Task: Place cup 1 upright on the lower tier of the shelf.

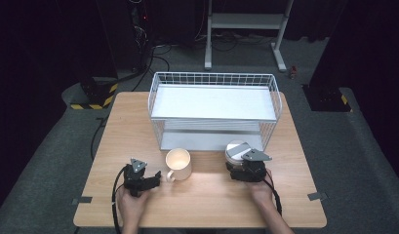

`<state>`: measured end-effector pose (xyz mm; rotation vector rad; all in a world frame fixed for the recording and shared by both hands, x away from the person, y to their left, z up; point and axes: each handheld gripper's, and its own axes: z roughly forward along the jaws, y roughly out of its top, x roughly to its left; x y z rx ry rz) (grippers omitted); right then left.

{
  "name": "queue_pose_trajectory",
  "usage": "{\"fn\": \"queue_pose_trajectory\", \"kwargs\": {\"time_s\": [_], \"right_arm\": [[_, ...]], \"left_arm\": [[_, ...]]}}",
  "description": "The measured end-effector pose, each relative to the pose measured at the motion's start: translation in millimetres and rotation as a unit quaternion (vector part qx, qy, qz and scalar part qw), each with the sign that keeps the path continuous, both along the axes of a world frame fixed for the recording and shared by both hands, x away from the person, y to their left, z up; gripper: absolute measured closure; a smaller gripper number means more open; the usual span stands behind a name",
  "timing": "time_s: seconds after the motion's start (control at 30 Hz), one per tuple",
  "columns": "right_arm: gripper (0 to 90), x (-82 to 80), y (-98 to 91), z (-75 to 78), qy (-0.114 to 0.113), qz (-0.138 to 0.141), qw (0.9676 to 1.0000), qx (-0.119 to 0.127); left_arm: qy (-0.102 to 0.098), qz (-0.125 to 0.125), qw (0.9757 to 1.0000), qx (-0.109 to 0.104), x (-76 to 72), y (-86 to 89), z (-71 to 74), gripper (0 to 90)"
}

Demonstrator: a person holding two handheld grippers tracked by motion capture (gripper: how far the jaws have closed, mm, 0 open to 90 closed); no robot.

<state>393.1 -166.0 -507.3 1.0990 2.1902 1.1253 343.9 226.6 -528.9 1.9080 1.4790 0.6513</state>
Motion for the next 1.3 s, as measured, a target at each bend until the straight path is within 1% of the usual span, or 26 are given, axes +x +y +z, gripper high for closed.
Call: {"fn": "queue_pose_trajectory", "kwargs": {"time_s": [0.3, 0.33, 0.37, 0.4, 0.7, 0.97, 1.0, 1.17, 1.3], "right_arm": [[18.8, 3.4, -2.1, 6.4, -0.003, -0.007, 1.0000, 0.001], [18.8, 4.3, -3.1, 7.4, -0.006, -0.007, 1.0000, 0.000], [18.8, 4.5, -3.4, 8.0, -0.003, -0.010, 0.9999, 0.004], [18.8, 6.3, -4.4, 9.0, -0.004, -0.009, 0.9999, 0.000], [18.8, 12.5, -7.2, 13.2, -0.001, -0.019, 0.9998, 0.009], [18.8, 24.9, -8.2, 19.1, 0.004, -0.028, 0.9994, 0.019], [18.8, 24.9, -8.2, 19.1, 0.004, -0.028, 0.9994, 0.019], [18.8, 35.6, -7.0, 20.9, 0.008, -0.035, 0.9992, 0.017], [18.8, 39.3, -4.8, 20.9, 0.013, -0.039, 0.9990, 0.015]], "left_arm": [[0.000, 0.000, 1.0000, 0.000, 0.0, 0.0, 0.0, 16.7], [0.000, 0.000, 1.0000, 0.000, 0.0, 0.0, 0.0, 16.7], [0.000, 0.000, 1.0000, 0.000, 0.0, 0.0, 0.0, 16.7], [-0.001, 0.000, 1.0000, 0.000, 0.0, -0.1, -0.1, 16.7], [0.000, 0.000, 1.0000, 0.000, 0.0, 0.0, 0.0, 16.6], [0.000, -0.001, 1.0000, 0.002, 0.0, 0.2, 0.1, 16.6], [0.000, -0.001, 1.0000, 0.002, 0.0, 0.2, 0.1, 16.6], [0.000, 0.000, 1.0000, 0.000, 0.0, 0.0, 0.0, 16.7], [0.001, -0.001, 1.0000, 0.002, -0.1, 0.2, 0.2, 16.6]]}}
